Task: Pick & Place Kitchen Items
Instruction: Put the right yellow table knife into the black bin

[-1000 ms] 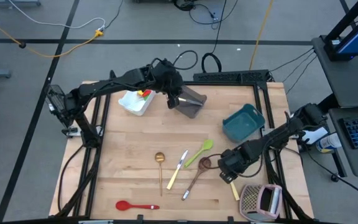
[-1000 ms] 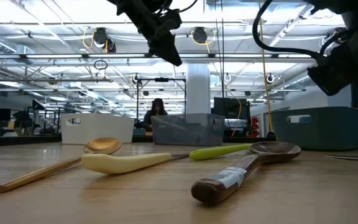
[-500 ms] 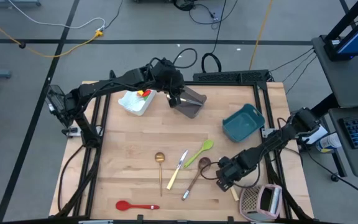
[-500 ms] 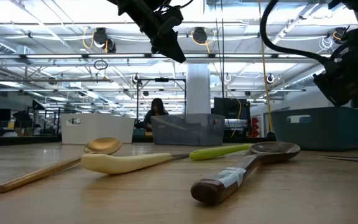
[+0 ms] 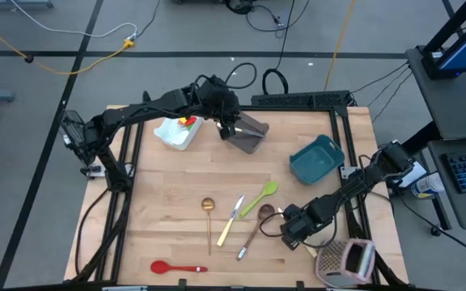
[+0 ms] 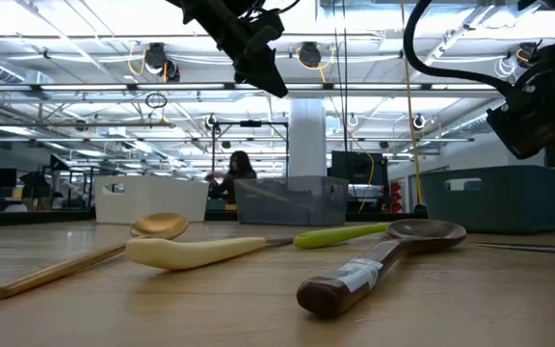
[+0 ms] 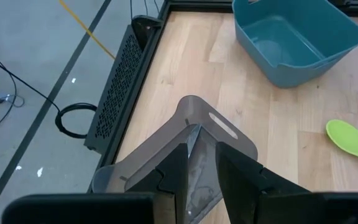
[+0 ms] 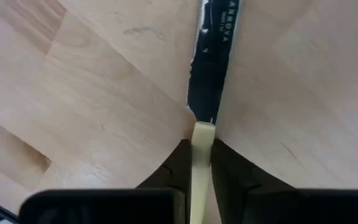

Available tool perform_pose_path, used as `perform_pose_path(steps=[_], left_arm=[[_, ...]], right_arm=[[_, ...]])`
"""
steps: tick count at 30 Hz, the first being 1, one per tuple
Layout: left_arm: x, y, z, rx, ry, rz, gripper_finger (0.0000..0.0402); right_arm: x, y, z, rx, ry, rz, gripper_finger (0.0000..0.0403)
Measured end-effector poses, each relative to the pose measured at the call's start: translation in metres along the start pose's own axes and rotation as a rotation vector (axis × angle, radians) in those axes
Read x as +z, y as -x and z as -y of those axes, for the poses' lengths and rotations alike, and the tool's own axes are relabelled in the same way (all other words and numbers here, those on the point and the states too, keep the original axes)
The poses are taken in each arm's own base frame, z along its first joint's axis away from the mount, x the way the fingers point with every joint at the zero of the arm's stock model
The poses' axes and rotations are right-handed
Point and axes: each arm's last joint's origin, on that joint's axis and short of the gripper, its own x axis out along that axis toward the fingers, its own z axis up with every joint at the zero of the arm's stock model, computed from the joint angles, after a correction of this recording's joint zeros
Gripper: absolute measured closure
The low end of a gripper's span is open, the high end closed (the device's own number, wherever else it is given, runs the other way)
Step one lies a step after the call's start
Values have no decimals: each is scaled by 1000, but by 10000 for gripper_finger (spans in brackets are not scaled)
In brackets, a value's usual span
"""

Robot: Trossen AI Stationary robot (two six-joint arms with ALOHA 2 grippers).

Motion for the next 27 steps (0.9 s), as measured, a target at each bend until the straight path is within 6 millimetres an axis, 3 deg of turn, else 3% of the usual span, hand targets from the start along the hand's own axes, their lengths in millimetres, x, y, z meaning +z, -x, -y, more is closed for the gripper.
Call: perform_pose_path(steps=[8,16,27], left_arm=[[0,0,0,0,1,0,316],[0,0,0,0,0,0,316],[-4,4,1,-10,73,-43,316]], right_arm=[[5,25,1,97,60,102,374],[10,73,14,202,156,345,369],[34,126,43,89,360,800,370]])
